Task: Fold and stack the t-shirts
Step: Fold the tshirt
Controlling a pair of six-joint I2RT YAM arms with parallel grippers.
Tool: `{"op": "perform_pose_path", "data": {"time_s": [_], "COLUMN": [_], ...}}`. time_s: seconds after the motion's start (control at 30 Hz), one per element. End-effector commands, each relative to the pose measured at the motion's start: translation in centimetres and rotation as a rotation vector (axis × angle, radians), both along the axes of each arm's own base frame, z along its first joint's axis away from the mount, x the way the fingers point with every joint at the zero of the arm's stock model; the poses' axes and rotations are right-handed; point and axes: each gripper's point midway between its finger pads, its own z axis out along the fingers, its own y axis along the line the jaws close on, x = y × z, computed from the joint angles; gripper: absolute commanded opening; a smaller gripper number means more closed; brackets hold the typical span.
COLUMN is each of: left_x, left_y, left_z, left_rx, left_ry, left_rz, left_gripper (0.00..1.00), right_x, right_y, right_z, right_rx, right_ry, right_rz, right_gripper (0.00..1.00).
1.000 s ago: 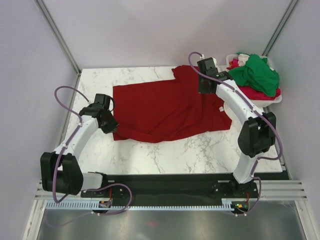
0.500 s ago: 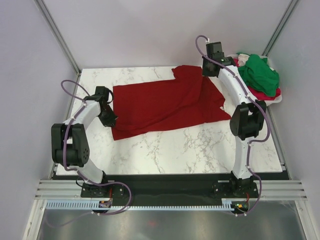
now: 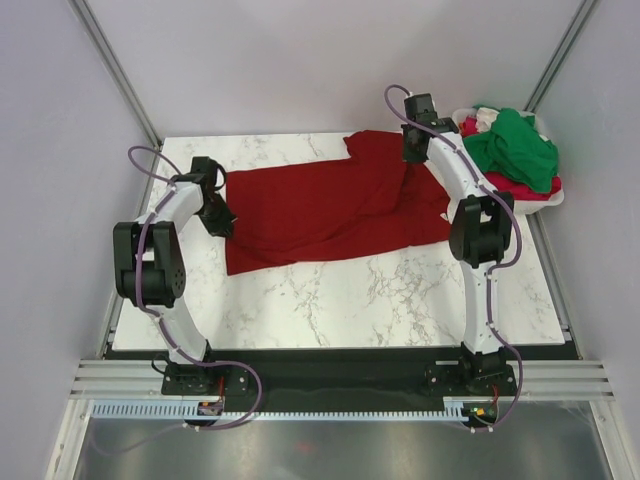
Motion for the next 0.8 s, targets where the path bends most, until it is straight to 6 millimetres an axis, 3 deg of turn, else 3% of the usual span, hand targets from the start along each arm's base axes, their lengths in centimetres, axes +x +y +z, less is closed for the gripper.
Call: {"op": "perform_pose_path", "data": {"time_s": [0.0,0.2,0.23,0.27,0.3,0.33,0.37,0.4,0.47,0.5,0.53,0.57,0.6,0.63,0.67,0.7,0.73,0.77], "left_x": [1.9,2.5,2.6,2.7,2.8,2.7,2.6,2.2,1.3,0.9,0.6,-0.5,-1.1,-1.8,-3.3,-3.6,-4.0,-5.7], "left_y": [0.2,0.7,0.6,0.4,0.0,-0.2,-0.4,-0.6,-0.4,-0.2,-0.1,0.2,0.2,0.2,0.1,-0.1,-0.4,-0.8], "left_z": [1.4,0.7,0.6,0.7,0.6,0.5,0.6,0.6,1.6,2.1,3.4,3.2,3.3,3.4,3.4,3.4,3.4,2.0], "left_rx": [0.0,0.025,0.021,0.012,-0.01,-0.022,-0.035,-0.046,-0.032,-0.023,-0.015,0.001,-0.002,-0.007,-0.011,-0.023,-0.044,-0.066], "left_ry": [-0.058,-0.045,-0.045,-0.05,-0.049,-0.043,-0.043,-0.04,-0.063,-0.075,-0.108,-0.101,-0.102,-0.102,-0.102,-0.12,-0.135,-0.108], "left_rz": [-0.023,-0.027,-0.029,-0.036,-0.047,-0.052,-0.056,-0.058,-0.048,-0.045,-0.04,-0.029,-0.022,-0.008,0.004,0.011,0.021,0.022], "left_gripper": [0.02,0.02,0.04,0.1,0.19,0.42,0.52,0.66,0.76,0.79,0.81,0.81,0.82,0.82,0.82,0.82,0.82,0.82], "right_x": [2.1,2.2,2.4,2.8,3.0,3.2,3.1,2.7,1.4,0.1,-0.8,-2.1,-4.2,-5.0,-7.8,-9.0,-10.2,-11.4], "right_y": [-1.5,-5.3,-5.1,-5.0,-4.0,-3.7,-3.5,-3.5,-3.6,-3.8,-4.5,-4.8,-5.2,-5.3,-5.9,-5.9,-5.9,-5.9], "right_z": [3.1,3.0,2.9,2.8,2.6,2.8,3.3,3.3,5.7,4.8,5.1,7.8,5.7,5.8,5.5,5.4,7.1,6.5], "right_rx": [-0.021,-0.074,-0.052,-0.036,0.004,0.018,0.026,0.031,0.046,0.045,0.03,0.04,0.034,0.038,0.044,0.058,0.09,0.1], "right_ry": [-0.103,-0.125,-0.122,-0.13,-0.125,-0.129,-0.133,-0.124,-0.149,-0.116,-0.114,-0.158,-0.102,-0.114,-0.096,-0.098,-0.148,-0.137], "right_rz": [-0.067,-0.232,-0.22,-0.195,-0.152,-0.13,-0.119,-0.129,-0.136,-0.155,-0.185,-0.201,-0.227,-0.24,-0.255,-0.262,-0.282,-0.289], "right_gripper": [0.01,0.1,0.2,0.61,0.8,0.91,0.98,0.98,0.98,0.98,0.98,0.98,0.98,0.98,0.98,0.98,0.98,0.97]}}
